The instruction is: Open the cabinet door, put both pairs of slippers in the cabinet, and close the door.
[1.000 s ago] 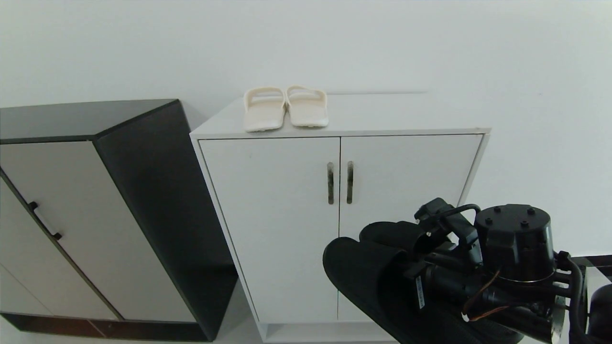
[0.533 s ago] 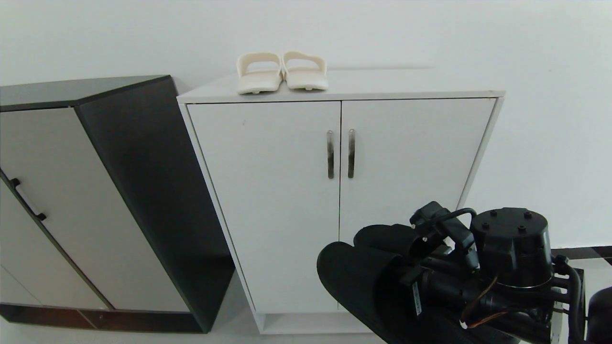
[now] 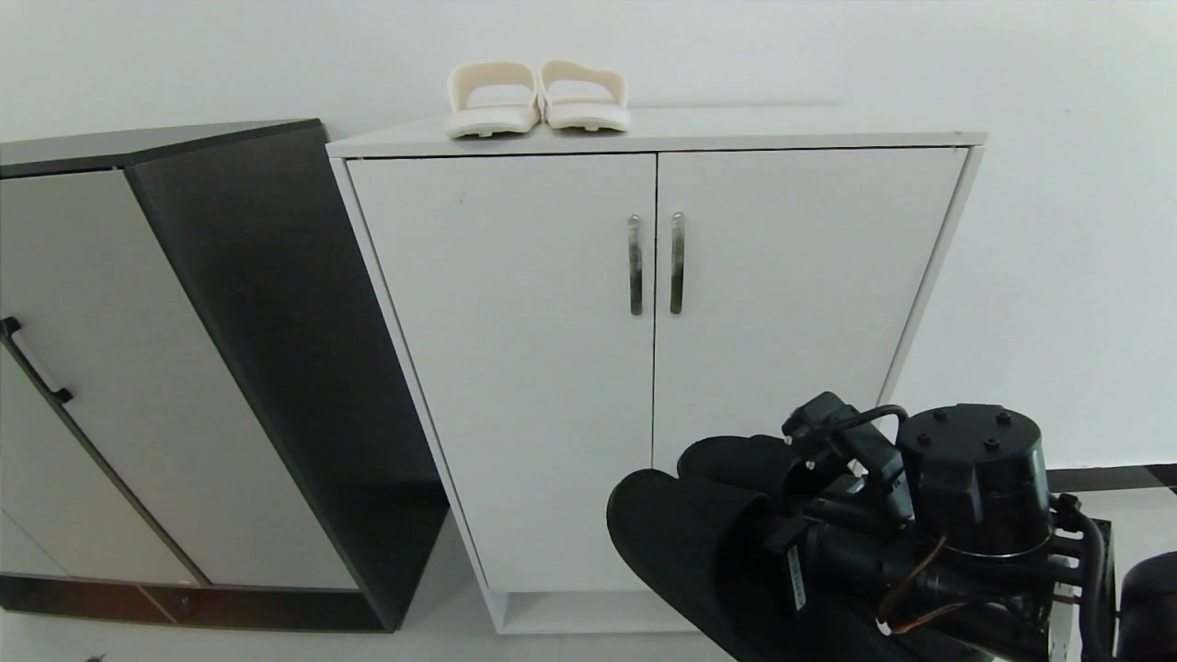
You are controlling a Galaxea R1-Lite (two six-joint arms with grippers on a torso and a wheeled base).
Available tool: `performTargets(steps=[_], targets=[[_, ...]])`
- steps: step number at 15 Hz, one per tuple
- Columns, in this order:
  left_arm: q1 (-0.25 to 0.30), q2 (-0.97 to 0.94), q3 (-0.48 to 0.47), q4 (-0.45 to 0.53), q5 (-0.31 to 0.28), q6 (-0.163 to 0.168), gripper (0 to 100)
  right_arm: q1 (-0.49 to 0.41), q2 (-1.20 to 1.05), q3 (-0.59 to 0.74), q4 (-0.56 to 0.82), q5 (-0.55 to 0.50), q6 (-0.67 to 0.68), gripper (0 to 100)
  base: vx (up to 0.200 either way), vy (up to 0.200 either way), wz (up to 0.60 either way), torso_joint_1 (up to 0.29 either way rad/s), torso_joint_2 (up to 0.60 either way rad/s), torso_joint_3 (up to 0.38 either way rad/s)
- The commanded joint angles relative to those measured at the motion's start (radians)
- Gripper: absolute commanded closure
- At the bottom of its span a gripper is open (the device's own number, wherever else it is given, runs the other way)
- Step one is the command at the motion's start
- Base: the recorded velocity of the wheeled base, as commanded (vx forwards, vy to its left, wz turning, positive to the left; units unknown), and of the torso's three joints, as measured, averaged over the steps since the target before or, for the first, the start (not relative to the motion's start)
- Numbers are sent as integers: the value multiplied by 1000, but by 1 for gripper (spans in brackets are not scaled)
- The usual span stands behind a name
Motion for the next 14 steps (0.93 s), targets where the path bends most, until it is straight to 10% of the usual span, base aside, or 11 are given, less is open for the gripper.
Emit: performTargets(steps=[1,5,9,14], targets=[[-42,409,-64,-263,-174,-12,0,0,2,0,-4,0,0,100,0,0,0,0,0,0],[-208,644,-236,-439,-167,-52,0,8,-1,10,-8,-3,-2,100,0,0,0,0,0,0],[-488,693,-407,-335,67,-84,0,3,3,15,-31,-3,-2,100,0,0,0,0,0,0],[-585,902,-483,-339,76,-81,0,3,19,16,-33,-3,-2,100,0,0,0,0,0,0]])
